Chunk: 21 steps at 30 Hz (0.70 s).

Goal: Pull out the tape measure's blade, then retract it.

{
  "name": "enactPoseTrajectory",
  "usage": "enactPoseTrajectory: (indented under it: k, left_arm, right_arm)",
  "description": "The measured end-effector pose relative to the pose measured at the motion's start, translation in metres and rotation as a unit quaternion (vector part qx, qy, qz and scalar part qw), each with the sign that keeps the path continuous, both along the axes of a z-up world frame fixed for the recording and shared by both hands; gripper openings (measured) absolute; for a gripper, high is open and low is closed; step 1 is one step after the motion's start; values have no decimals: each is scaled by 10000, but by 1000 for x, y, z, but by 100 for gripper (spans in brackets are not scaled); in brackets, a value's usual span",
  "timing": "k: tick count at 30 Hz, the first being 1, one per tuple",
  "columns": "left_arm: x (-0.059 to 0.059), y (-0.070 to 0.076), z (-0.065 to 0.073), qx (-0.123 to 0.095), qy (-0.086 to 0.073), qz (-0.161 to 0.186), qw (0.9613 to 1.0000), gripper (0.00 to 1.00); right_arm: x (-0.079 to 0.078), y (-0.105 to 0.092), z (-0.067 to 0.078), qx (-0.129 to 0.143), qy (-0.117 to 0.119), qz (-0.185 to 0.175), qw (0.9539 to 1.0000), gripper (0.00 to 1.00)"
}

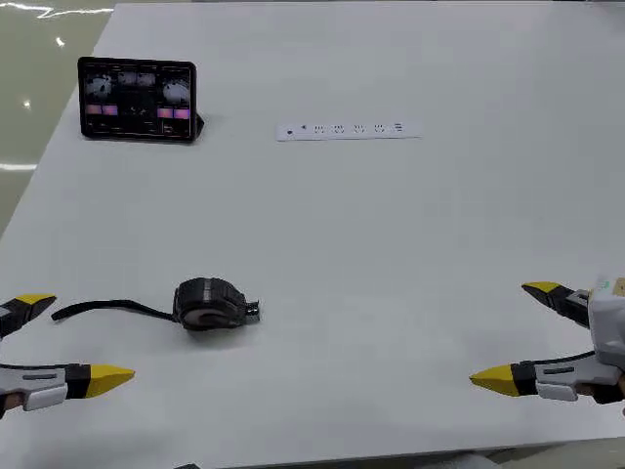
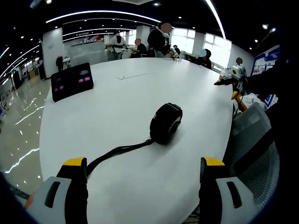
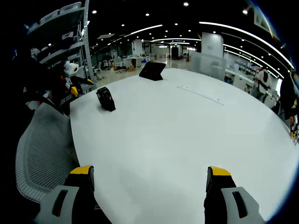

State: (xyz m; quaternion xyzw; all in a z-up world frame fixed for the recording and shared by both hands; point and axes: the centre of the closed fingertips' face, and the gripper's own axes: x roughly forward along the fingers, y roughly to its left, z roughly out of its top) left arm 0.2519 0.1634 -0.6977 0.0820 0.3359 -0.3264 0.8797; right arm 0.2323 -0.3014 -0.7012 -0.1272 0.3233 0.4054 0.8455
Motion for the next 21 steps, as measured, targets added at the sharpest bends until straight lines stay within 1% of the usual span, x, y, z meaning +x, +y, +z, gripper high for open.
enactPoseTrajectory:
  k: [1, 3, 6, 9, 12, 14, 16, 21]
  left_arm:
    - [0, 1, 0, 33, -19, -12, 10000, 99]
    - [-1, 1, 0, 34, 6, -22, 10000, 99]
    - [-3, 0, 1, 66, -8, -49, 10000, 99]
    - [-4, -1, 2, 46, 9, -53, 10000, 99]
    - [-3, -3, 3, 35, -12, -64, 10000, 99]
    - [-4, -4, 4, 7, 13, -69, 10000, 99]
    - [-2, -3, 4, 33, -47, -61, 10000, 99]
    - [-3, -1, 6, 33, -28, -46, 10000, 99]
  right_arm:
    - [-1, -1, -1, 1, 1, -1, 10000, 99]
    - [-2, -3, -2, -22, -3, 2, 10000, 99]
    - [-2, -6, -2, -39, -11, 0, 10000, 99]
    - [-2, -8, -2, -48, 2, 7, 10000, 99]
    - [-4, -9, -2, -77, 5, 39, 10000, 99]
    - [-4, -9, -2, -74, 4, 54, 10000, 99]
    - [-4, -8, -3, -79, 7, 60, 10000, 99]
    - [-5, -8, -3, -85, 7, 69, 9999, 99]
